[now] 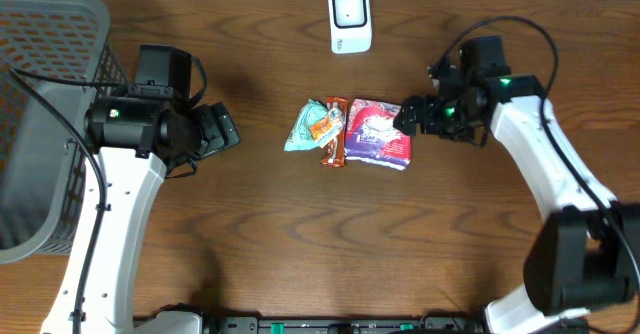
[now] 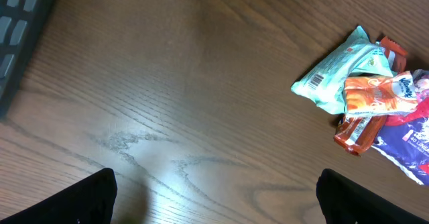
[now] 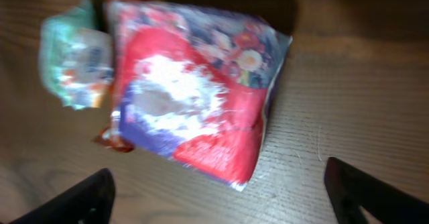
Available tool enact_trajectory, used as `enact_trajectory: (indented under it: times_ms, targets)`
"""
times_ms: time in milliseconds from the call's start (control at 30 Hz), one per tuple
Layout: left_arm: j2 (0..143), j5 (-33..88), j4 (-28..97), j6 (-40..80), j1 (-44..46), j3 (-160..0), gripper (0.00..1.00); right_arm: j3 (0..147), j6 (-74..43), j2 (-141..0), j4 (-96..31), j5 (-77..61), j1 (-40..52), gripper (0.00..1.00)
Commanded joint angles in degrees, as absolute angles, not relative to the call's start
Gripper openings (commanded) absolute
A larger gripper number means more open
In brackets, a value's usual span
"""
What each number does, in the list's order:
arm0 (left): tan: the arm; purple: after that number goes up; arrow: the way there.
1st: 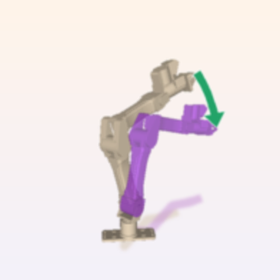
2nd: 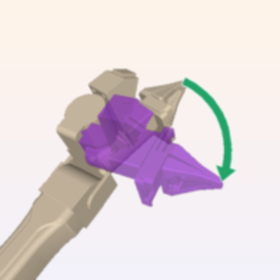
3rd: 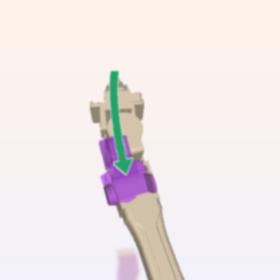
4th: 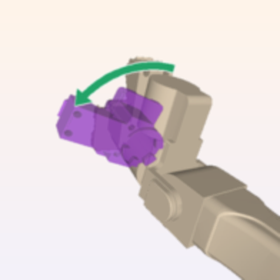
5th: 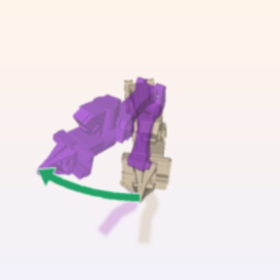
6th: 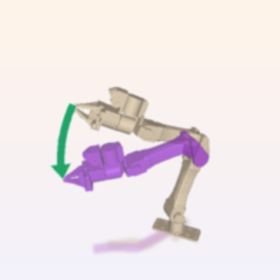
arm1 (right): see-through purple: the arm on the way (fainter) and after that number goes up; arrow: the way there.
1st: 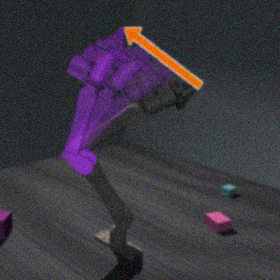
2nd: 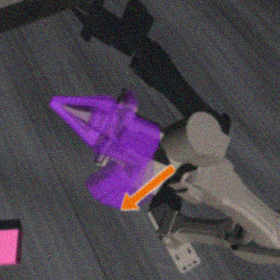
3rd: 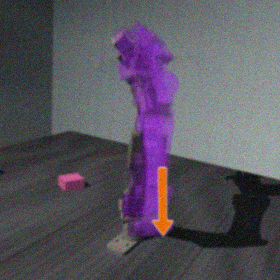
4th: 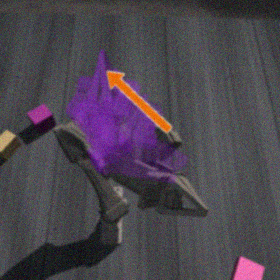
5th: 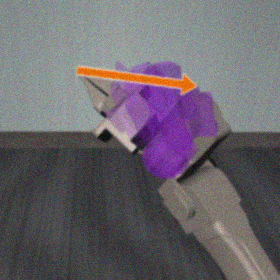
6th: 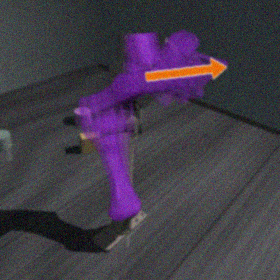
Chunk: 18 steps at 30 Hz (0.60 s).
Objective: Scan the item barcode
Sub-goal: 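Move the right gripper over the pink flowered pad pack, then grasp the pad pack with the right gripper and lift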
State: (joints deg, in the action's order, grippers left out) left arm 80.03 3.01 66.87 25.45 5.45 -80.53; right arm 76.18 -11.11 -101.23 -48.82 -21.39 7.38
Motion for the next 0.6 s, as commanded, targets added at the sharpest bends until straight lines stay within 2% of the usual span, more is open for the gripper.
enact_trajectory:
  times_ms: [0, 200, 400, 433, 500, 567]
  targets:
    - [79.7, 2.3, 67.0, 25.1, 5.2, -80.2, 0.95, 75.5, -13.1, -105.3, -48.3, -21.7, 7.6, 0.91]
    - [79.7, 2.3, 67.0, 25.1, 5.2, -80.2, 0.95, 75.5, -12.8, -112.0, -45.4, -23.0, 7.6, 0.87]
    - [79.7, 2.3, 67.0, 25.1, 5.2, -80.2, 0.95, 75.5, -5.9, -116.5, -42.7, -35.1, 7.7, 0.8]
    - [79.7, 2.3, 67.0, 25.1, 5.2, -80.2, 0.95, 75.5, -5.6, -116.7, -42.6, -35.6, 7.6, 0.74]
    - [79.7, 2.3, 67.0, 25.1, 5.2, -80.2, 0.95, 75.5, -5.6, -117.0, -42.7, -35.5, 7.7, 0.49]
    - [79.7, 2.3, 67.0, 25.1, 5.2, -80.2, 0.95, 75.5, -5.7, -117.0, -42.9, -35.4, 7.6, 0.27]
